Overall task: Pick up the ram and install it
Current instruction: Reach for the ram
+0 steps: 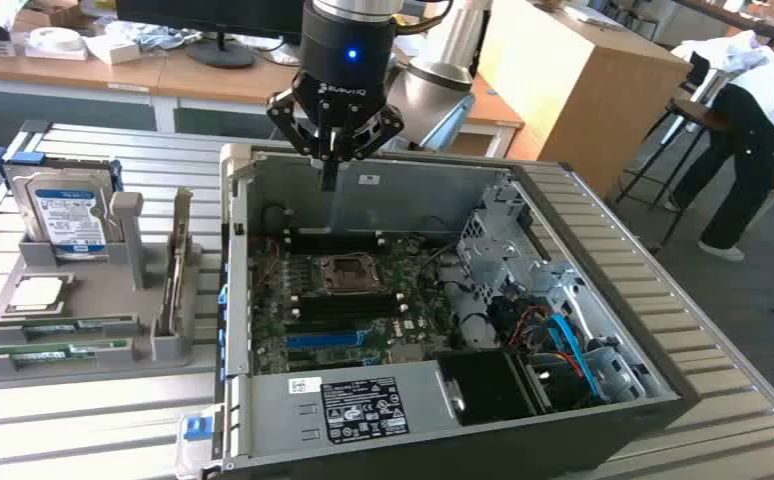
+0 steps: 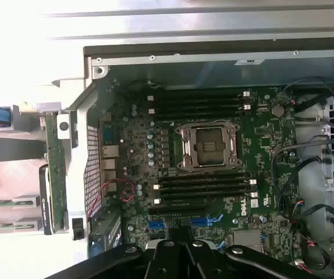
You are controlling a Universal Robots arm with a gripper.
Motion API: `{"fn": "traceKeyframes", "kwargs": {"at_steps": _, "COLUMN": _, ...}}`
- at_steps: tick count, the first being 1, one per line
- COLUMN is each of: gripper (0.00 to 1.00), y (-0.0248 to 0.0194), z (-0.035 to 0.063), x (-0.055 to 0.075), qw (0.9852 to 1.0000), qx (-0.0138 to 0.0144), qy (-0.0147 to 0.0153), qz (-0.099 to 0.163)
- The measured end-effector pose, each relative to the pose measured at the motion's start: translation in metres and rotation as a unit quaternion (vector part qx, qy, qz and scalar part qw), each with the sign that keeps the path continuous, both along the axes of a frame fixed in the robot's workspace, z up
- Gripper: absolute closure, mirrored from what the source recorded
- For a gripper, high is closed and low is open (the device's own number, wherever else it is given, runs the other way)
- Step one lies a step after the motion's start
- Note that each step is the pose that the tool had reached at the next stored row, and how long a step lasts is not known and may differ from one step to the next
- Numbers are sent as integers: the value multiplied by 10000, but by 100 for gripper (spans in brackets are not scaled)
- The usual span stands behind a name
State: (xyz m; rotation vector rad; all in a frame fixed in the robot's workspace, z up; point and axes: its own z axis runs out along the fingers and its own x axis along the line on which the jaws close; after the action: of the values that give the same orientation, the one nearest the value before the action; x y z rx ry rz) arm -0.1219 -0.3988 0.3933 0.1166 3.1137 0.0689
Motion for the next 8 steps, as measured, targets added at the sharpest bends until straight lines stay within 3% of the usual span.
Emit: {"fn": "traceKeyframes", "kwargs": {"at_steps": 8, "gripper": 90, "y": 0, "z": 0, "x": 0, "qw": 10000, "qx": 0, "qy": 0, "qz": 0}}
